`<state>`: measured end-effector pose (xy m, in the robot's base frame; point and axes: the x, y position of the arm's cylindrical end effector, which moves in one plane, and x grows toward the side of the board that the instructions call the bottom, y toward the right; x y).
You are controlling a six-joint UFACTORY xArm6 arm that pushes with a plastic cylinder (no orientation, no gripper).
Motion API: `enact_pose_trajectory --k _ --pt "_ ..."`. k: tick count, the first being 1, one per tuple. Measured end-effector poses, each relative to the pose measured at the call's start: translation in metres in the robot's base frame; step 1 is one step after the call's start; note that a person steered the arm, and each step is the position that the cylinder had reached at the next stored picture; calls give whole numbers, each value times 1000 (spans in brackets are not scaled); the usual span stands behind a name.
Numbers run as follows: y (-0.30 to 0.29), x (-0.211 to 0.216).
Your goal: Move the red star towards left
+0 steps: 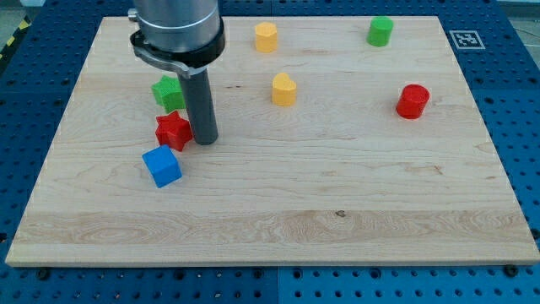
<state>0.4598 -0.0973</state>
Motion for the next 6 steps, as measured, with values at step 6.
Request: enact_pose_trajectory --k 6 --pt "-62 -39"
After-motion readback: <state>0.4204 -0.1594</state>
